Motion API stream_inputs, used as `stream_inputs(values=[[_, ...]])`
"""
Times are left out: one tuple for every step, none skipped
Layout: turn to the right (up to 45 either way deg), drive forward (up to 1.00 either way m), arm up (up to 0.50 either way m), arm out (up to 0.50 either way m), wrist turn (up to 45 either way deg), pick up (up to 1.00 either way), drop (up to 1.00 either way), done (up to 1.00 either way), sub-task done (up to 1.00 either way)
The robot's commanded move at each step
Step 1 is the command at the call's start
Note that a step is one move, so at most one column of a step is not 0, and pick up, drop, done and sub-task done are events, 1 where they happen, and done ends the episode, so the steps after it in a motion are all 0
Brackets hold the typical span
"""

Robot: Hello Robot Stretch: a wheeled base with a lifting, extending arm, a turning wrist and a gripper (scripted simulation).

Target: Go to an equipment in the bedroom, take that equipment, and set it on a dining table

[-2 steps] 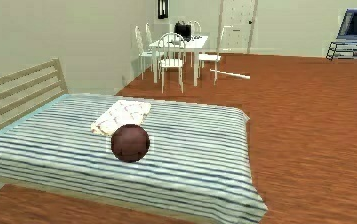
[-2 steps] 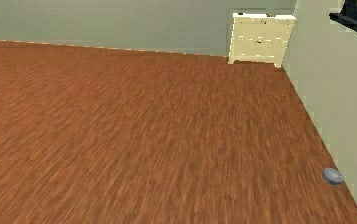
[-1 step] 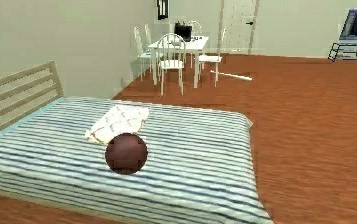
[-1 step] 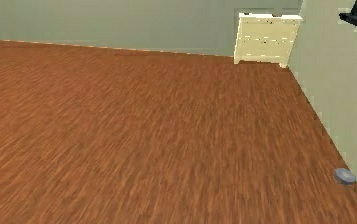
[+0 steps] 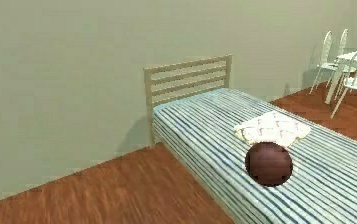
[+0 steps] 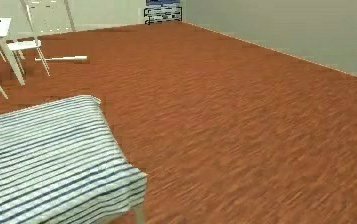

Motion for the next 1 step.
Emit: stream_inputs(values=[[-45.0, 0.0, 0.0, 0.0, 0.0, 0.0, 0.0, 0.0, 0.0]])
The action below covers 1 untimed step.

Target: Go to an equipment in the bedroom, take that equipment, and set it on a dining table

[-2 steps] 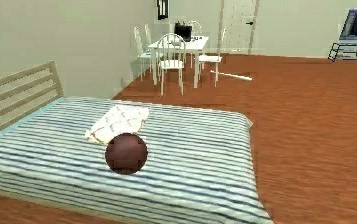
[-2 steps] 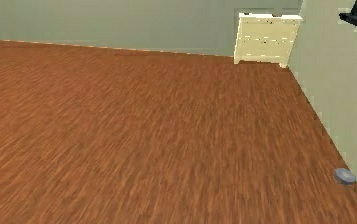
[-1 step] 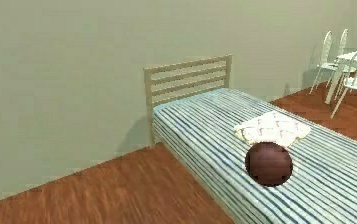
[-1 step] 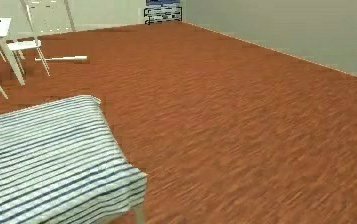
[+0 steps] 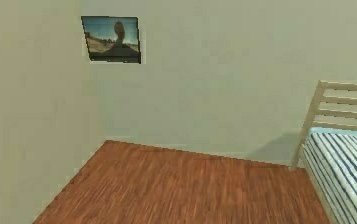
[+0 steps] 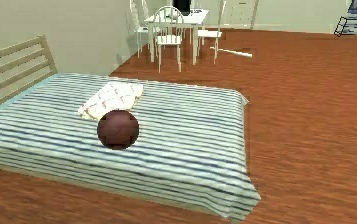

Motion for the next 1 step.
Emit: stream_inputs(values=[[-15.0, 0.0, 0.0, 0.0, 0.0, 0.0, 0.0, 0.0, 0.0]])
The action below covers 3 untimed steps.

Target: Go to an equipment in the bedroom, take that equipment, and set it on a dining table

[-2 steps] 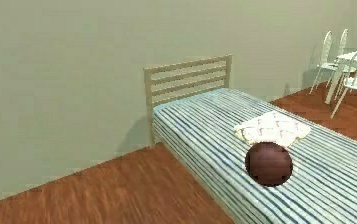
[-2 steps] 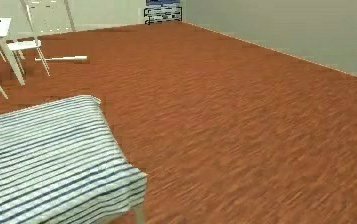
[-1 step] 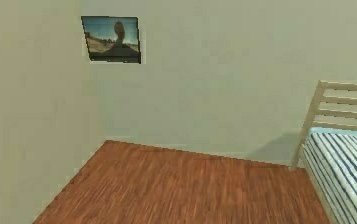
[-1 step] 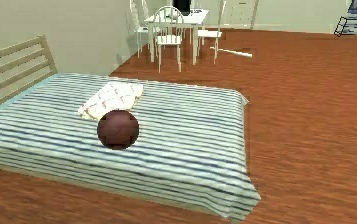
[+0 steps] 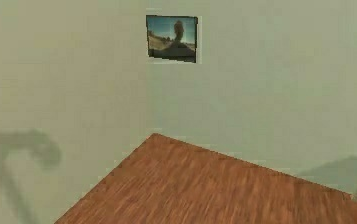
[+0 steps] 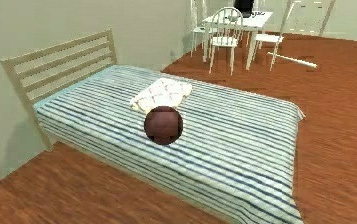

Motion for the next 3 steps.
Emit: stream_inputs(values=[[45.0, 0.0, 0.0, 0.0, 0.0, 0.0, 0.0, 0.0, 0.0], [45.0, 0.0, 0.0, 0.0, 0.0, 0.0, 0.0, 0.0, 0.0], [45.0, 0.0, 0.0, 0.0, 0.0, 0.0, 0.0, 0.0, 0.0]])
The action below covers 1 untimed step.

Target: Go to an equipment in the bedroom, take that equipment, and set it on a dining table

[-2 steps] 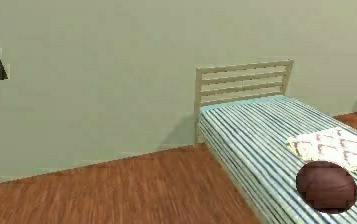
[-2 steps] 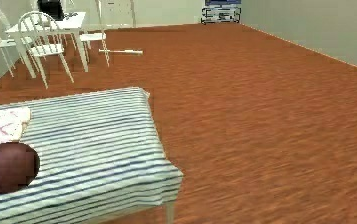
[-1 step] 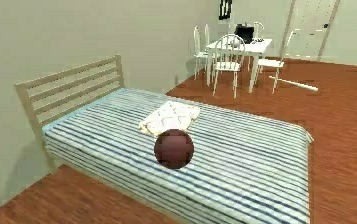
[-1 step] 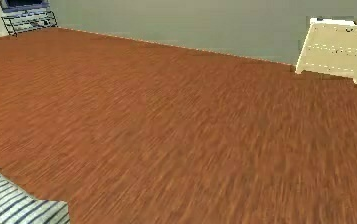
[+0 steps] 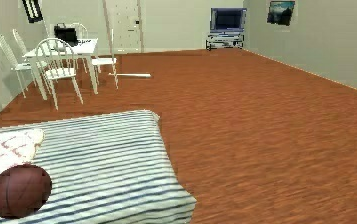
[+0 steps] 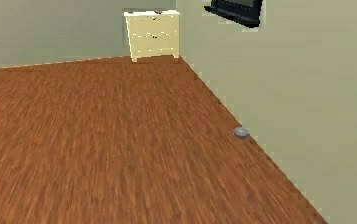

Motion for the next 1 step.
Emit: stream_inputs(values=[[24.0, 0.0, 0.0, 0.0, 0.0, 0.0, 0.0, 0.0, 0.0]])
